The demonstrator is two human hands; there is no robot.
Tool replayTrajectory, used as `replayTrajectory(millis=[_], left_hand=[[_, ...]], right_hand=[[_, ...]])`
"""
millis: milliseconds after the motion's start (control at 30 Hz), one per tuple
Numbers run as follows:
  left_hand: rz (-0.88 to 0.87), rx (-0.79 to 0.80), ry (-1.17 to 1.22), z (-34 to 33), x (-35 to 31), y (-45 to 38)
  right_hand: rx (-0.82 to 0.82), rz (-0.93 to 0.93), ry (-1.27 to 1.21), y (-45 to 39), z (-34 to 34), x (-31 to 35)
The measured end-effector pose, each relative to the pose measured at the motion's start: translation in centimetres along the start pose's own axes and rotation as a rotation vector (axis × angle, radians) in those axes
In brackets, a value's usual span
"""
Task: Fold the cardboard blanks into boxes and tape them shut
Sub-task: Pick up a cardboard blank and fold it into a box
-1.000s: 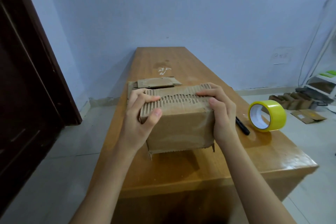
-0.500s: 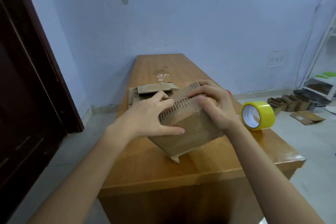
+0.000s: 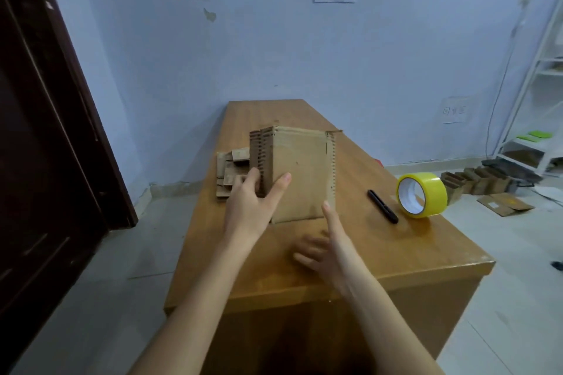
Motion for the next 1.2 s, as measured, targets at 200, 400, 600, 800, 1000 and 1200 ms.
replayTrajectory(millis=[200,400,600,800,1000,1200], left_hand=[[0.123,0.128,0.276,-3.5,1.7,1.6],[0.193,0.467,0.038,-2.7,3.6,0.6],[0.223,0.389,0.022,2.1,4.8,-0.8],[0.258,0.573,0.015,-0.8,7.4,2.2],[0.241,0.478,0.053,-1.2,8.0,3.6],[0.277,0.504,0.061,-1.4,8.3,3.7]], right_hand=[[0.311,0.032,-0.445,-1.2,-4.3,-0.7],[0.331,0.216,-0.211,-3.5,-0.7,0.7],[0.492,0.236,0.306,-4.9,2.0,2.4],[0.607,0.271,0.808,-4.4,2.2,2.6],[0.647,0.323,1.139,-4.3,3.0,3.2],[0.393,0.699,0.684,-2.0,1.2,6.8]])
Point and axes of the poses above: each hand's wrist, its own y-axis away from the middle knuckle, its own z-axis out of the back of the hand, x = y × z, the point moved 6 cm from there along -y, towards the middle knuckle, and after that the axes turned 10 degrees about z, right-handed, at the moved point
